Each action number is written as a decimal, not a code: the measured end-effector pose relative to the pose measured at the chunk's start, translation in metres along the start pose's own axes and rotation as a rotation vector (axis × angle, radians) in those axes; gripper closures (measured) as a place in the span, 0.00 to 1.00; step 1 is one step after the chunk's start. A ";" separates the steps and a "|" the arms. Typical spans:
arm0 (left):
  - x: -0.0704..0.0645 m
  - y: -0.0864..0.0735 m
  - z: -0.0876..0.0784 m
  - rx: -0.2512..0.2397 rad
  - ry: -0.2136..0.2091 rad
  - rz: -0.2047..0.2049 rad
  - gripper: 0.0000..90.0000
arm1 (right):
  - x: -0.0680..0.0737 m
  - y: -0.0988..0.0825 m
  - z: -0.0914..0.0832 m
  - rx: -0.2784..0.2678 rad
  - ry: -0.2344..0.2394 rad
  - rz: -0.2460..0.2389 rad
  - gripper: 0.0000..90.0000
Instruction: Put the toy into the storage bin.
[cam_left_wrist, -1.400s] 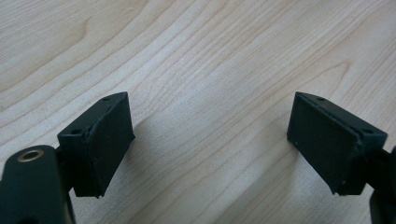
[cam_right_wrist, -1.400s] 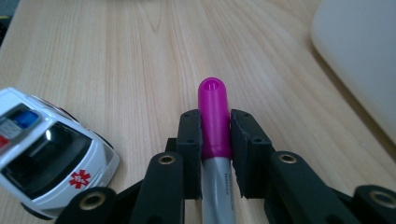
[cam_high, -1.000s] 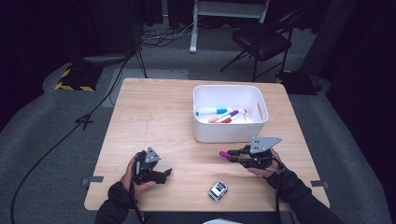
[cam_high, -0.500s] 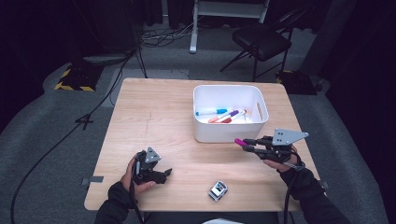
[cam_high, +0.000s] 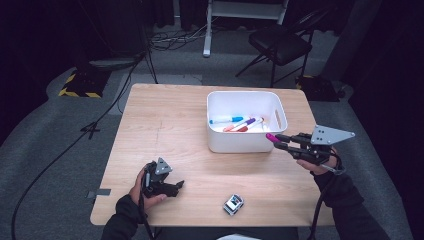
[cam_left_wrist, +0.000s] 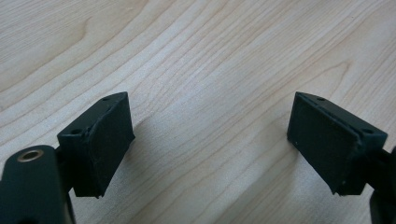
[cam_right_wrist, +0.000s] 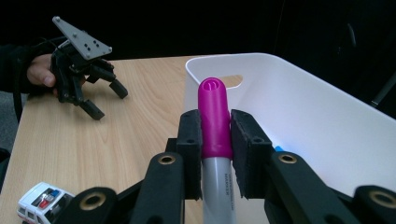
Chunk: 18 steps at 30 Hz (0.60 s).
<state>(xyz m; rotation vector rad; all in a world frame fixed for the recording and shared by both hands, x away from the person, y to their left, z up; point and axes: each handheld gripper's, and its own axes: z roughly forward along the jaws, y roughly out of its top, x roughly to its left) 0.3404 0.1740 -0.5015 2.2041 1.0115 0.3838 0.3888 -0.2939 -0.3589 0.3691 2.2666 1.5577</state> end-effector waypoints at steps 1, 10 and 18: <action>0.000 0.000 0.000 0.001 0.001 -0.001 0.16 | -0.002 0.003 -0.001 0.002 -0.007 -0.010 0.83; 0.000 0.000 0.000 0.001 0.001 -0.001 0.16 | -0.018 0.030 -0.003 -0.007 -0.042 -0.028 0.83; 0.000 0.000 0.000 0.001 0.001 0.000 0.16 | -0.037 0.048 0.012 0.028 -0.077 -0.054 0.83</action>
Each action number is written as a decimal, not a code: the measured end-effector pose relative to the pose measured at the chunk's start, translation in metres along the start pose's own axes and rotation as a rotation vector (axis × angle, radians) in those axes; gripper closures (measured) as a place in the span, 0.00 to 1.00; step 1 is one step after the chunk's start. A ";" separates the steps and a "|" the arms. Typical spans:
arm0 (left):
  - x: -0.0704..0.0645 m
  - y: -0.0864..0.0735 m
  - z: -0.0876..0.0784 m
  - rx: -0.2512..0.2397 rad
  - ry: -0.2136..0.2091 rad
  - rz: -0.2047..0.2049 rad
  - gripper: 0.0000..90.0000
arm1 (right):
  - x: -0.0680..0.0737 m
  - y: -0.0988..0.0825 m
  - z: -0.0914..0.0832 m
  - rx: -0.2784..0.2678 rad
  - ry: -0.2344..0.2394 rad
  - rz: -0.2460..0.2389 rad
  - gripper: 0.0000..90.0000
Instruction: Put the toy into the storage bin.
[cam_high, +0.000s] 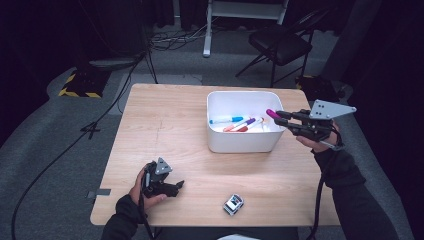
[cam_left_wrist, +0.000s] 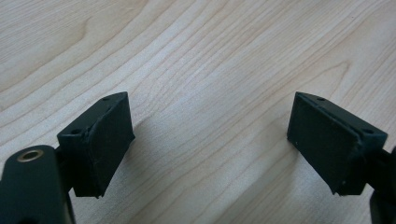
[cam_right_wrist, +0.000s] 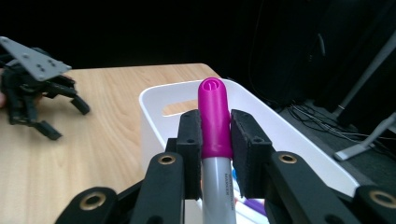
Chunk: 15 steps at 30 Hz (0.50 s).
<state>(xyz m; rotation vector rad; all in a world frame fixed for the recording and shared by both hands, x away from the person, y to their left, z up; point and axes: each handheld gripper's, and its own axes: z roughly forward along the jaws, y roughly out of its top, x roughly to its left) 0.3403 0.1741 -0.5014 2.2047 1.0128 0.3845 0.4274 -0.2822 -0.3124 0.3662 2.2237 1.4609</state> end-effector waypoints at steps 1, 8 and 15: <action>0.000 0.000 0.000 0.000 0.000 0.000 0.16 | -0.002 0.001 0.002 -0.002 0.004 0.008 0.83; 0.000 0.000 0.000 0.000 0.000 0.000 0.16 | -0.014 0.007 0.028 0.057 -0.007 0.015 0.83; 0.000 0.000 0.000 0.000 0.000 0.000 0.16 | -0.016 0.006 0.056 0.126 0.003 0.002 0.83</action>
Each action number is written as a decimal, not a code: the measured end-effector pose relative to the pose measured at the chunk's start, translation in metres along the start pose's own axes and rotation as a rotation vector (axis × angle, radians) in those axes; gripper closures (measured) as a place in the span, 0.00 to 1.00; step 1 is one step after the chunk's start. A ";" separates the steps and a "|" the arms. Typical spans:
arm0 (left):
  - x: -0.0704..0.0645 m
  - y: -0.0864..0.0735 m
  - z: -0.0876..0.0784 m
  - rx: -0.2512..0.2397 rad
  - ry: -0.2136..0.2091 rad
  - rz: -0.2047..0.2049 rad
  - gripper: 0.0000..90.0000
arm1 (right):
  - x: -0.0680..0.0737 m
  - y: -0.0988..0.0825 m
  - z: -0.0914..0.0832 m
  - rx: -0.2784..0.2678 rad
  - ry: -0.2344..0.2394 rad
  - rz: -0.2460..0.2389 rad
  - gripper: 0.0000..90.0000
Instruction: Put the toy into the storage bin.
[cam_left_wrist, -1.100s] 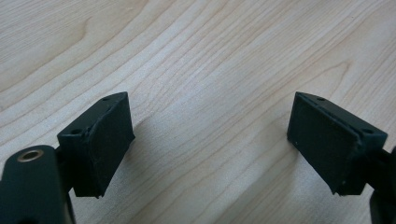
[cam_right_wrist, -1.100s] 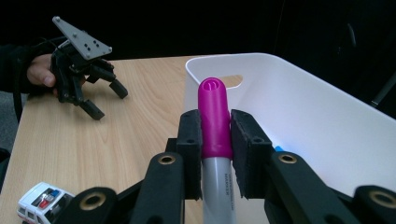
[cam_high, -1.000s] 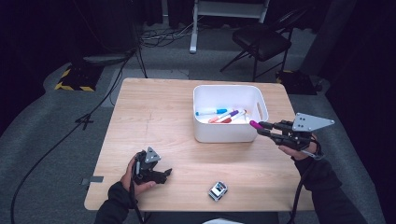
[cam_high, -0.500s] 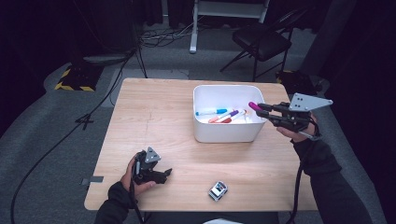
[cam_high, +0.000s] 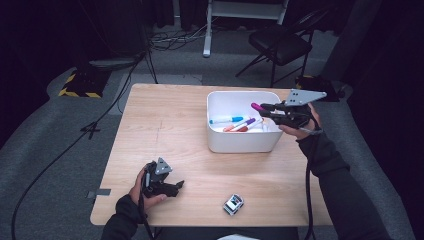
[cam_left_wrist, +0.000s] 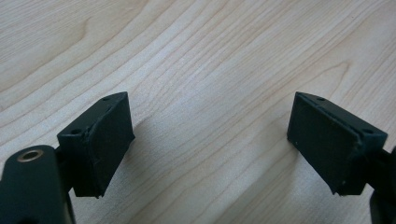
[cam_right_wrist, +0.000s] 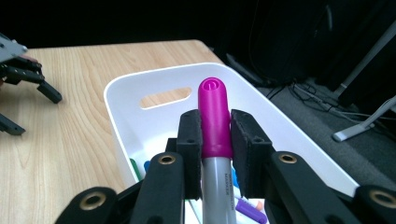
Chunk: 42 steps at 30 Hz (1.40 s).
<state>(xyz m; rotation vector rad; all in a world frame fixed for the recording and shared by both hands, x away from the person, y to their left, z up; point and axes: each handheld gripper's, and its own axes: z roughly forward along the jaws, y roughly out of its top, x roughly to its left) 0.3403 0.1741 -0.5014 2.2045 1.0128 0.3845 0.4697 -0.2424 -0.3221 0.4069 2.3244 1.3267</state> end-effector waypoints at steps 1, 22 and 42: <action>0.000 0.000 0.000 0.000 0.000 0.000 0.16 | 0.000 0.000 0.004 0.011 0.000 -0.001 0.83; 0.000 0.000 0.000 0.000 0.000 0.000 0.16 | 0.005 -0.022 0.033 0.176 0.062 -0.019 0.83; 0.000 0.000 0.000 0.000 -0.002 0.000 0.16 | -0.002 -0.009 0.060 0.238 0.074 -0.046 0.83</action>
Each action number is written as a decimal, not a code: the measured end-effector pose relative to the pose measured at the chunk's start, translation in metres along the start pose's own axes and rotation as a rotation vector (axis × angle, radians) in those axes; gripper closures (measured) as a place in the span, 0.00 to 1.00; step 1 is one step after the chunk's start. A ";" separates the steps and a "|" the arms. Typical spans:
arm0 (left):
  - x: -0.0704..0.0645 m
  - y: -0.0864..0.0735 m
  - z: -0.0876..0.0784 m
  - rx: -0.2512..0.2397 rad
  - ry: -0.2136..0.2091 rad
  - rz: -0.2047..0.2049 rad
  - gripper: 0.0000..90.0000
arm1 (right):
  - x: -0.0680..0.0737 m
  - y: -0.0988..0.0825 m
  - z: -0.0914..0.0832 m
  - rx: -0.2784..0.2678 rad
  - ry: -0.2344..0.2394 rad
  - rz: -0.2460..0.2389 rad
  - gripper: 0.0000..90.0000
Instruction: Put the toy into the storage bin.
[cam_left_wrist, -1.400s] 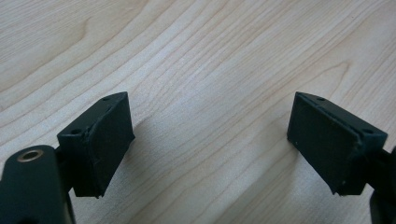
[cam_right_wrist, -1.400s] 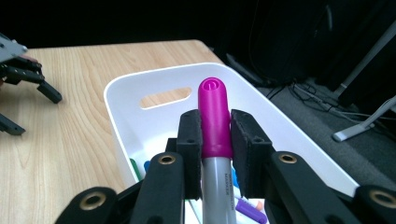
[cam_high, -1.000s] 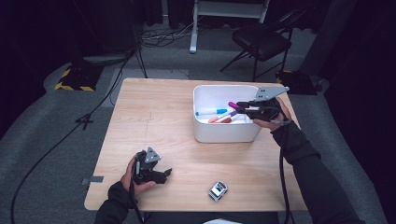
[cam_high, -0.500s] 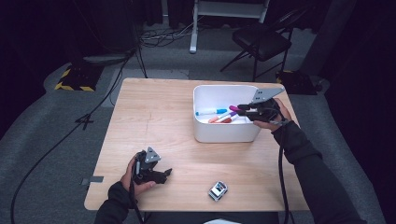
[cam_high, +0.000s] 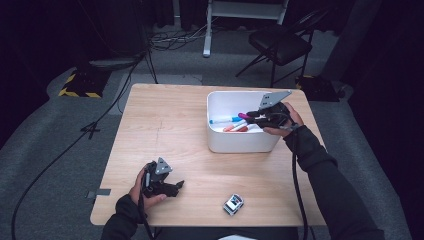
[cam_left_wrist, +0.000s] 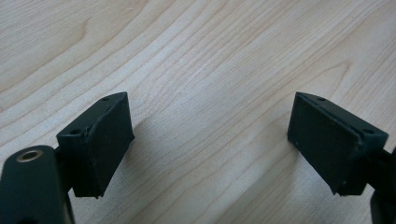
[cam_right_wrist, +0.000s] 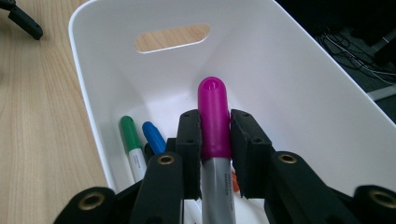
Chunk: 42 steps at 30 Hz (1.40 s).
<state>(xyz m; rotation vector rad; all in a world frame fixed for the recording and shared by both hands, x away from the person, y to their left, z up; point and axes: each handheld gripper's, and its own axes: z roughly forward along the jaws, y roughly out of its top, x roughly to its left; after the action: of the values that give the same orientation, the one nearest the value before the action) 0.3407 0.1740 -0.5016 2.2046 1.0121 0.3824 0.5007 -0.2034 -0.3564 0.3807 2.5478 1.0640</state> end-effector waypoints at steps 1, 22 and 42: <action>0.000 0.000 0.000 0.000 0.000 0.000 0.16 | -0.001 0.001 0.001 0.005 -0.001 -0.007 0.83; 0.000 0.000 0.000 0.000 0.000 0.000 0.16 | 0.004 -0.006 -0.003 0.103 0.066 0.010 0.74; 0.000 0.000 0.000 0.000 0.001 0.000 0.16 | 0.050 -0.026 -0.056 -0.176 0.099 0.022 0.53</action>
<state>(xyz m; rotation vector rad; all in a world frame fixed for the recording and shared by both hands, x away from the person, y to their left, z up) 0.3406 0.1740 -0.5016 2.2044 1.0127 0.3833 0.4297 -0.2373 -0.3495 0.3175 2.5137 1.3344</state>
